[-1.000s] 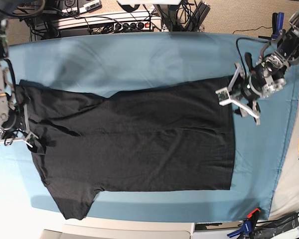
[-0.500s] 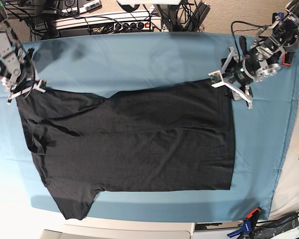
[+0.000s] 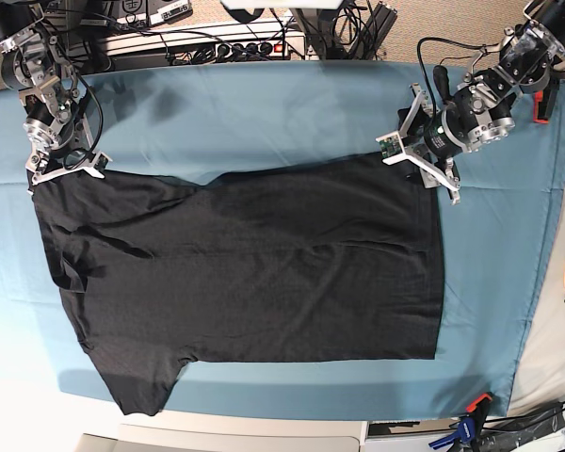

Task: Fold the T-shirt properly
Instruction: 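Grasp the black shirt's collar edge with both grippers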

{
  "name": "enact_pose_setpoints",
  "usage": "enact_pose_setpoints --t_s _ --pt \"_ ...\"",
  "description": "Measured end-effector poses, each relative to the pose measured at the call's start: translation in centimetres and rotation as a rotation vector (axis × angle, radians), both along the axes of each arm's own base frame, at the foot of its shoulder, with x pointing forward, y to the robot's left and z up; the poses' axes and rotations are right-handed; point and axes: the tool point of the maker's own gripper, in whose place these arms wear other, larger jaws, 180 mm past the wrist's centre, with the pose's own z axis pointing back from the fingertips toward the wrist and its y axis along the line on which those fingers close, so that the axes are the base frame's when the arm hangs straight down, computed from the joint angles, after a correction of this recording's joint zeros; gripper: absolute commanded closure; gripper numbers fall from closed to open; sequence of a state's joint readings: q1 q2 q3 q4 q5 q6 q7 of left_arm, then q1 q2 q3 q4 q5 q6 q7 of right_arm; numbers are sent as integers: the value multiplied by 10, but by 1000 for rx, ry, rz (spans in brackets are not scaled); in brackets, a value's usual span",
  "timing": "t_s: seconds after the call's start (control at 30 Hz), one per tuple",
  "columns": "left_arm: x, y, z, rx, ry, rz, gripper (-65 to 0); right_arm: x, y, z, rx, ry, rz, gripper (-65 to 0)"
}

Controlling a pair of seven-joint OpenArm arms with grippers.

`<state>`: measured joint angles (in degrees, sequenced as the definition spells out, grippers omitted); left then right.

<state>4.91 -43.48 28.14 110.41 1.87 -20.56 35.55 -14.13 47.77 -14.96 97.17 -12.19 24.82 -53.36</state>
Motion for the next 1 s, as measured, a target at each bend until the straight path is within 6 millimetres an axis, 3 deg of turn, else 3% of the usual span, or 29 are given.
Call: enact_pose_setpoints --t_s 0.1,0.33,0.47,0.73,0.93,1.0 --pt "0 0 0 0 0 0 -332 0 -1 0 -6 -1 -2 -281" --pt "0 0 0 1 1 -1 -332 -10 -50 -4 -151 0 -91 -281" --pt "0 0 0 0 1 -1 -332 -9 -64 -4 -177 -31 -97 -281" --pt "2 0 1 1 -4 -1 -332 25 -36 -2 -56 -143 50 -281" --pt "2 0 1 0 -5 -1 -332 38 -22 -1 38 -175 43 -278" --pt "2 0 1 0 -5 -1 -332 38 -21 -2 41 -175 42 -218"
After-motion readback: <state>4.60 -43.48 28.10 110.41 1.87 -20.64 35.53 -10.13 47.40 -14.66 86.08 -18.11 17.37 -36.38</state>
